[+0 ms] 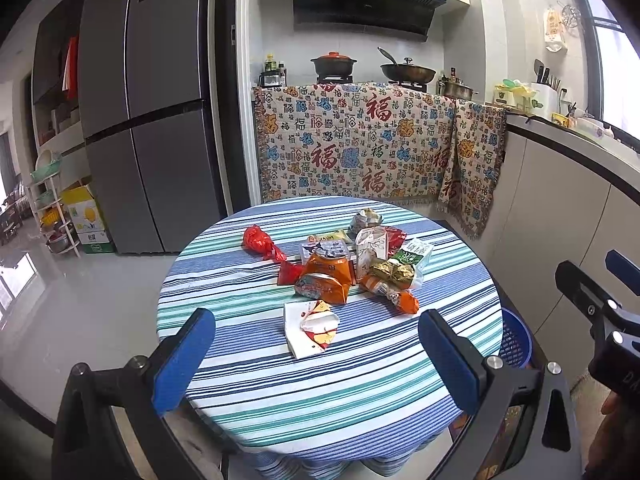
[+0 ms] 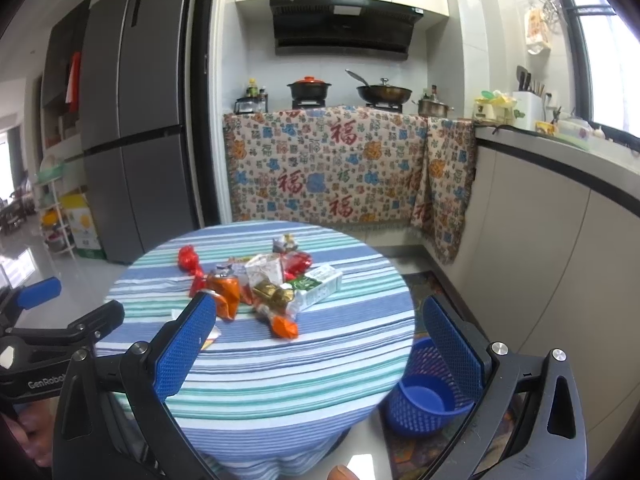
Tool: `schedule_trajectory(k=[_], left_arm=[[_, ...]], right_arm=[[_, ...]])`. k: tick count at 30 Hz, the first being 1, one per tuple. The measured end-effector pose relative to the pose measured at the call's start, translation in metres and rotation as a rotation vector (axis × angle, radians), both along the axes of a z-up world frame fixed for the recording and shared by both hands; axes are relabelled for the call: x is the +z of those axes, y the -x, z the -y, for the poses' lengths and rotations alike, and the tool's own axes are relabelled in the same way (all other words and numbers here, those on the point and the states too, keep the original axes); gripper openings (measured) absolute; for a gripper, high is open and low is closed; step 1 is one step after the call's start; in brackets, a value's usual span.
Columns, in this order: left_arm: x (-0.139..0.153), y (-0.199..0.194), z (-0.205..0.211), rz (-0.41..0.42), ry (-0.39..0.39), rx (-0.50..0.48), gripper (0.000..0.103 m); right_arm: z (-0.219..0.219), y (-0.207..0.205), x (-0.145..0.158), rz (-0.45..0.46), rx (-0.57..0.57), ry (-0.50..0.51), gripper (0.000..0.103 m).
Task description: Collect trash
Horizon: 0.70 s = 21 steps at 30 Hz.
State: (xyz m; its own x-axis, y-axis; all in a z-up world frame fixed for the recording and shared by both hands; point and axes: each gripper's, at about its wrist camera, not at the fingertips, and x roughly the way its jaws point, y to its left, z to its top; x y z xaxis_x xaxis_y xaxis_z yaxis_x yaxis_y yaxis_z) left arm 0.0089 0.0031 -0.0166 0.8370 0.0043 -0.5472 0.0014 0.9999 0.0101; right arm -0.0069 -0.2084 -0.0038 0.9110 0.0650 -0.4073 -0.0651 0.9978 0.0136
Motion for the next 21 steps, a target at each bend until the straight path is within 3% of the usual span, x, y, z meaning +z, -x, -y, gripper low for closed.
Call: schedule_trajectory(k=[21], left_arm=[[-0.0027, -0.0015, 0.0013, -0.007, 0.006, -0.014, 0.103]], right_arm=[[0.0003, -0.0013, -0.0035, 0.0, 0.003, -0.004, 0.103]])
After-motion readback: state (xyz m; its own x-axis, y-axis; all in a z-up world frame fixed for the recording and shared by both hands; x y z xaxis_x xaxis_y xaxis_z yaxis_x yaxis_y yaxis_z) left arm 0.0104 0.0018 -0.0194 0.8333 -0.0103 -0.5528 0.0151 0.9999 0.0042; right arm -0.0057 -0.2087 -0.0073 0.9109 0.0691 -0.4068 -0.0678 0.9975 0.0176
